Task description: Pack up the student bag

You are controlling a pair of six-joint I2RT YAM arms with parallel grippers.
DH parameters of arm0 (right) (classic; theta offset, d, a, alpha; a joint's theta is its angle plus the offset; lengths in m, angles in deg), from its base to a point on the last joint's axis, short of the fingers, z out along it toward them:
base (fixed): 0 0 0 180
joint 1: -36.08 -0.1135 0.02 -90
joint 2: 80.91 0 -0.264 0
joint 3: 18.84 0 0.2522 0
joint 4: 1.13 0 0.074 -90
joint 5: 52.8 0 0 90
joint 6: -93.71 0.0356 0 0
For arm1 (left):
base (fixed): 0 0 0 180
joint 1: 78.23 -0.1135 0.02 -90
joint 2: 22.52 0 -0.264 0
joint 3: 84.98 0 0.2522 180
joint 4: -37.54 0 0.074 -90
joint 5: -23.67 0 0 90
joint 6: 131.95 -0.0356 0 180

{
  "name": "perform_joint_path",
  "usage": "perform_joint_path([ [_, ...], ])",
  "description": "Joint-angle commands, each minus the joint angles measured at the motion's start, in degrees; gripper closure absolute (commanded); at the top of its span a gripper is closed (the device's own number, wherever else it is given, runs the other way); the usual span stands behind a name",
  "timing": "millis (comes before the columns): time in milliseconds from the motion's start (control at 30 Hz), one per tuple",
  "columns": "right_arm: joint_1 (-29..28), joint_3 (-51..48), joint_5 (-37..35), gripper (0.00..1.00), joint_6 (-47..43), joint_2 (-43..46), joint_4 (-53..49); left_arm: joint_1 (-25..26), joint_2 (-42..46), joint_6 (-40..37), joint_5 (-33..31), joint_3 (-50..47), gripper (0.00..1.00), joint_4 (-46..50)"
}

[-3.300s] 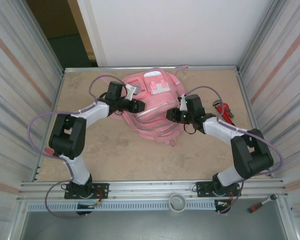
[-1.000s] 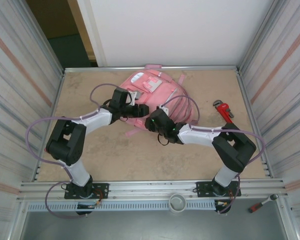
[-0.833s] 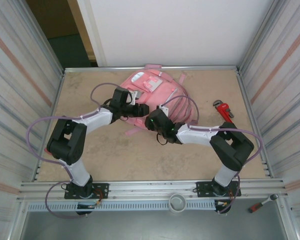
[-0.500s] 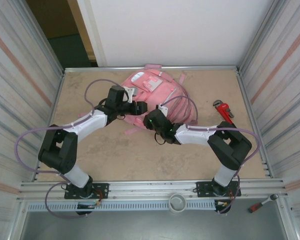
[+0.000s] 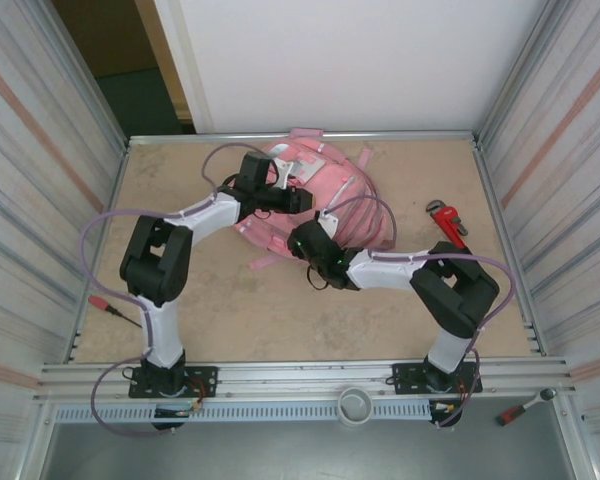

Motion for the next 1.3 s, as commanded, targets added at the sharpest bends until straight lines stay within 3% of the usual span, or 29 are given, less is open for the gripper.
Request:
perform_joint_path([
  [0, 0.19, 1.99, -5.57, 0.67, 2.26, -2.1, -1.13, -0.57, -0.18, 0.18, 3.0, 1.38, 0.67, 0.58],
  [167, 0.18, 3.21, -9.05, 0.7, 2.81, -3.37, -3.6, -0.66, -0.56, 0.6, 3.1, -0.59, 0.67, -0.25],
  [900, -0.52, 3.33, -8.33, 0.94, -3.54, -0.28, -6.94, -2.77, -2.06, -0.77, 2.39, -1.44, 0.66, 0.77],
  [1267, 0.83, 1.7, -2.09, 0.99, -6.91, 3.47, -7.83, -3.17, -2.14, -1.43, 2.13, -1.27, 0.66, 1.5],
])
